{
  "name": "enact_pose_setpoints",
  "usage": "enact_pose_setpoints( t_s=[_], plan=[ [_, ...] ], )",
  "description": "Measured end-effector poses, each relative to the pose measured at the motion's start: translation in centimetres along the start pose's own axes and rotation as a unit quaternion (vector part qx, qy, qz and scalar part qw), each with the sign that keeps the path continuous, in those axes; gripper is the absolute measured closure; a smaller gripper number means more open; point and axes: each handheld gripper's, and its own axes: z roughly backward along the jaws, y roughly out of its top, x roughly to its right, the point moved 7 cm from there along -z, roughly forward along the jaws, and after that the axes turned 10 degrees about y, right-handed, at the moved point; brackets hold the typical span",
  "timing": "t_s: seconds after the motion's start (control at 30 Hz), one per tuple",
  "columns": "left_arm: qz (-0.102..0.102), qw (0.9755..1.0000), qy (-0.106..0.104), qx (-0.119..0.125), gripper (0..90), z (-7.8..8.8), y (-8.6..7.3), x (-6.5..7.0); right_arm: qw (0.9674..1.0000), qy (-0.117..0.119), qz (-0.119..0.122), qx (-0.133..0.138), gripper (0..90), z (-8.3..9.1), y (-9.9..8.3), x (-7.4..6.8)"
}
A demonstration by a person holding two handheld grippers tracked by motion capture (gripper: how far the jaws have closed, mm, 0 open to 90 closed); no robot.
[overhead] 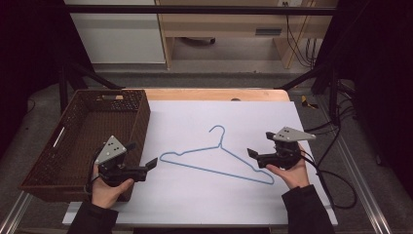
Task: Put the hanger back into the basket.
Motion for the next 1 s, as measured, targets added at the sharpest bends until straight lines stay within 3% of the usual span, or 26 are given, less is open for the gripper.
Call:
enact_pose_setpoints(
  t_s=[0.4,0.67,0.97,1.0],
  plan=[
    [-0.005,1.0000,-0.005,-0.004,6.6,-0.2,0.0,0.5,0.9975,0.012,0.009,-0.070,18.7,-5.8,-1.3,0.9],
    [-0.009,0.9999,-0.012,-0.002,6.6,-0.2,0.1,1.2,0.9939,0.015,0.016,-0.108,27.1,-7.8,-3.0,0.9],
    [-0.014,0.9997,-0.019,-0.007,6.8,-0.5,0.0,1.6,0.9896,0.011,0.001,-0.143,40.8,-9.2,-4.8,1.7],
    [-0.015,0.9997,-0.019,-0.008,6.7,-0.5,0.0,1.7,0.9877,0.009,0.003,-0.156,44.0,-9.5,-5.2,1.9]
  ],
)
